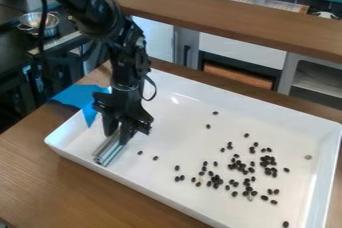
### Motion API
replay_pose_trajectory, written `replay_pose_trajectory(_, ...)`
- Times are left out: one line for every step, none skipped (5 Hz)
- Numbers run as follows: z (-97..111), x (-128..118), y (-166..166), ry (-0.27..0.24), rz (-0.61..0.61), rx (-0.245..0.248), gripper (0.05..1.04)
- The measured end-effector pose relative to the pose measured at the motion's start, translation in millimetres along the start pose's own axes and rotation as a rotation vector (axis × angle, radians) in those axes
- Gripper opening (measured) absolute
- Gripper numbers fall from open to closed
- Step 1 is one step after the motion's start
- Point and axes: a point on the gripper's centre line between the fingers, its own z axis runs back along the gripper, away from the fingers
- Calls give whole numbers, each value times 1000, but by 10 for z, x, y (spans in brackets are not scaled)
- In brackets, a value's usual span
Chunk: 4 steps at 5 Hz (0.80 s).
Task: Sweep into pile
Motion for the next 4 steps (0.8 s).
replay_pose_trajectory(5,10,-137,0,18,-16,351)
replay_pose_trajectory(24,-6,-397,2,-2,-29,351)
replay_pose_trajectory(49,6,-499,16,25,-52,351)
replay_pose_trajectory(103,-8,-892,25,-2,-86,351)
